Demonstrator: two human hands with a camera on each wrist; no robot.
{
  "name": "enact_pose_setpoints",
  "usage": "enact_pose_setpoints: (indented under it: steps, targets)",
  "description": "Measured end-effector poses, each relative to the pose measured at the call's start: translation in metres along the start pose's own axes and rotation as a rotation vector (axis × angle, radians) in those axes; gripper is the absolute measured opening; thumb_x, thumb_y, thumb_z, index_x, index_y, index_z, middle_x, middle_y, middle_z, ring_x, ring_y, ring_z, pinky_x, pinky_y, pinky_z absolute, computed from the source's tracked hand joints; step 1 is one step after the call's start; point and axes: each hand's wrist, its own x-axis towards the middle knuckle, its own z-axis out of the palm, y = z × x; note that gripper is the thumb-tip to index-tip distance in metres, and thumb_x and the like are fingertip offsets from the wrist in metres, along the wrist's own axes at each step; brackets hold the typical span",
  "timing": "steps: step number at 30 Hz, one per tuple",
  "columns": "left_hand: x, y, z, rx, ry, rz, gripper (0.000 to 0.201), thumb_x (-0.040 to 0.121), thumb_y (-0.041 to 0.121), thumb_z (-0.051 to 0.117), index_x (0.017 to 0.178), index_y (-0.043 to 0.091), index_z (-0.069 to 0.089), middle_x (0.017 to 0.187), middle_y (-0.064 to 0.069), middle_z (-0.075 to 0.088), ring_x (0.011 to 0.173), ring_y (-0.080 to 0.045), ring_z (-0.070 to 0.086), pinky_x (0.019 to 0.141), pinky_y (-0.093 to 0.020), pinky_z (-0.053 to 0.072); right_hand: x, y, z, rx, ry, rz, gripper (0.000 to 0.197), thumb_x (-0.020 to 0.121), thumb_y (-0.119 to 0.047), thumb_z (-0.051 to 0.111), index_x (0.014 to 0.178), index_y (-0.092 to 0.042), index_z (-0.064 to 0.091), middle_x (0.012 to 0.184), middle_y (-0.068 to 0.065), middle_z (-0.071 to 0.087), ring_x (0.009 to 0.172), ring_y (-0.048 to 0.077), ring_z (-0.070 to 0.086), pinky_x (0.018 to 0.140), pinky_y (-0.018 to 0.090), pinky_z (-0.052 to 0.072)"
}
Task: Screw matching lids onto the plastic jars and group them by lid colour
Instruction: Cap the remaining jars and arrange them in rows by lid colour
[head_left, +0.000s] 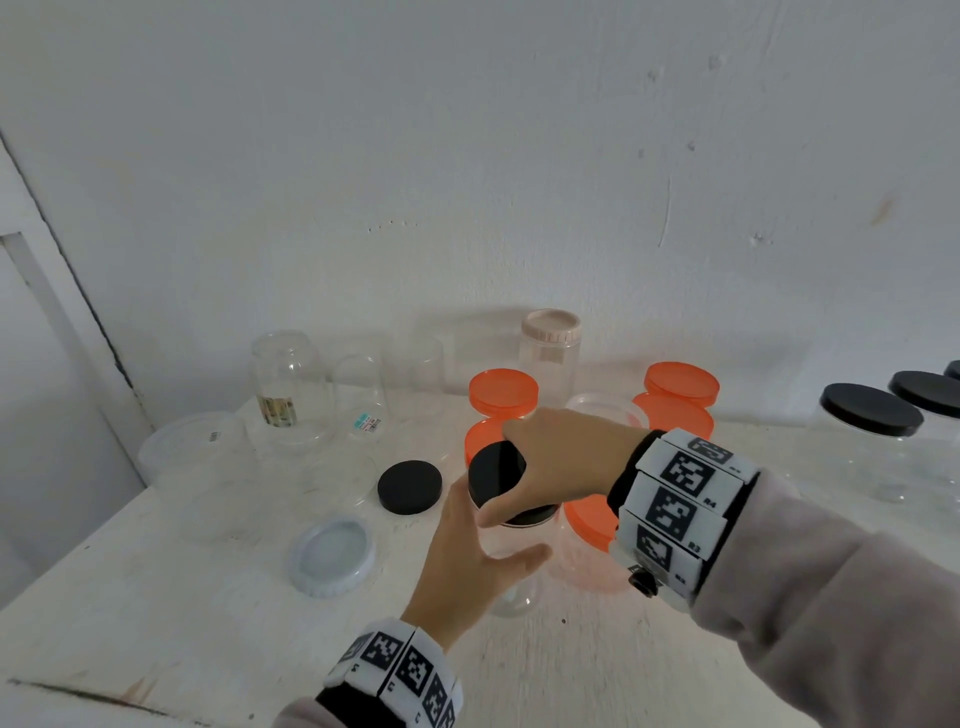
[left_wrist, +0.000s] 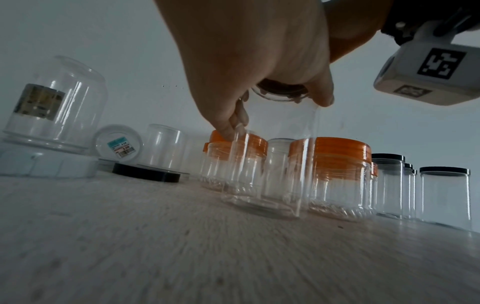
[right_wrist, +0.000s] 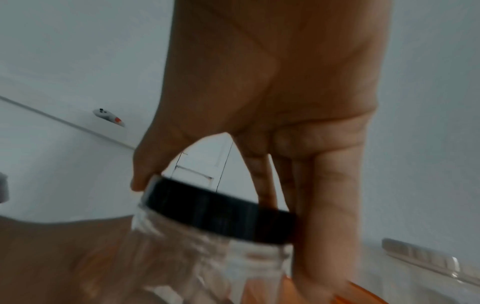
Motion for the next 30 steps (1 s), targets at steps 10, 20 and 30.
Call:
enact_pose_setpoints:
  steps: [10,20,30]
  targets:
    - [0.000,-0.001,0.001,0.007,-0.015,-0.018,0.084,0.059,0.052,0.080,0.129,0.042,0.034,0.125,0.022,0.050,0.117,0.010,0.045,0.093,-0.013,0.038,0.003,-0.005,-0.019,-0.073,-0.148,-0.076,0.057,0.068,-0.052,0.077,0.110,-0.025,0.050,0.094,-0.011,0.051,0.088,0.011,0.051,0.070,0.028,0.048]
    - [0.001,-0.002,0.001,0.010,-0.017,-0.019,0.082,0.063,0.048,0.084,0.130,0.040,0.036,0.122,0.026,0.052,0.116,0.011,0.047,0.088,-0.012,0.040,-0.001,0.007,-0.004,0.056,-0.116,0.021,0.063,0.064,-0.070,0.071,0.099,-0.026,0.044,0.091,-0.010,0.052,0.082,0.012,0.054,0.063,0.024,0.040]
    - [0.001,-0.003,0.001,0.025,-0.033,-0.006,0.084,0.061,0.055,0.080,0.131,0.043,0.035,0.123,0.028,0.051,0.118,0.010,0.046,0.093,-0.013,0.039,-0.001,0.007,-0.011,0.018,-0.092,-0.112,0.058,0.063,-0.056,0.079,0.106,-0.029,0.051,0.093,-0.010,0.056,0.087,0.011,0.056,0.067,0.026,0.050]
